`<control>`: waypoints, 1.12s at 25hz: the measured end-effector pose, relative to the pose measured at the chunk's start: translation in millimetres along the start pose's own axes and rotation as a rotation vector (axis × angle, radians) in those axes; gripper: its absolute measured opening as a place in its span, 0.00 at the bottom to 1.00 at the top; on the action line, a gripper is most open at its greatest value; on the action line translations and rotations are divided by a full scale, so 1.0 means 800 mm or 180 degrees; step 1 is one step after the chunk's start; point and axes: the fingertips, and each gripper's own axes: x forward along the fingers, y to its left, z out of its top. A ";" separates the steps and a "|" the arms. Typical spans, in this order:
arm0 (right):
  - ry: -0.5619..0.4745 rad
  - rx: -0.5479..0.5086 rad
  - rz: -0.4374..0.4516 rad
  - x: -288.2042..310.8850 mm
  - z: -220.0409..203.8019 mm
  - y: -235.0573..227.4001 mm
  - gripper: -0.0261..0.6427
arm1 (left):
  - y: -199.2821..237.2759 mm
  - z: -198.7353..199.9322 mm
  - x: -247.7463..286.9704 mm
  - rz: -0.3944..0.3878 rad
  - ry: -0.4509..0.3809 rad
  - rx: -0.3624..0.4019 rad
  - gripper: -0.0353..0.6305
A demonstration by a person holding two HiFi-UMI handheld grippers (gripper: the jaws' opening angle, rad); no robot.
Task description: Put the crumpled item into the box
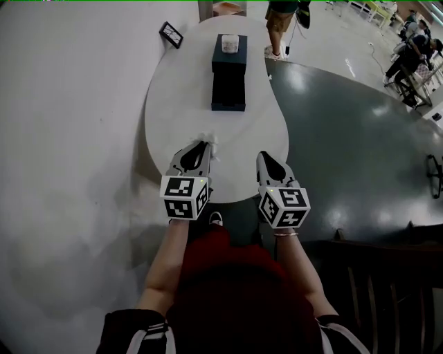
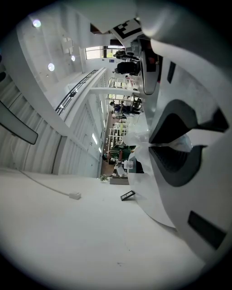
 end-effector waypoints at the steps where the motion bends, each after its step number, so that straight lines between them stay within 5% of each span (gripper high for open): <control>1: 0.0010 0.0008 -0.0036 0.007 0.001 -0.002 0.06 | 0.006 0.003 0.007 -0.0025 0.0004 -0.0013 0.12; 28: 0.0101 -0.0052 -0.0560 0.145 0.028 -0.041 0.06 | 0.081 0.036 0.184 -0.0564 0.0289 0.0203 0.12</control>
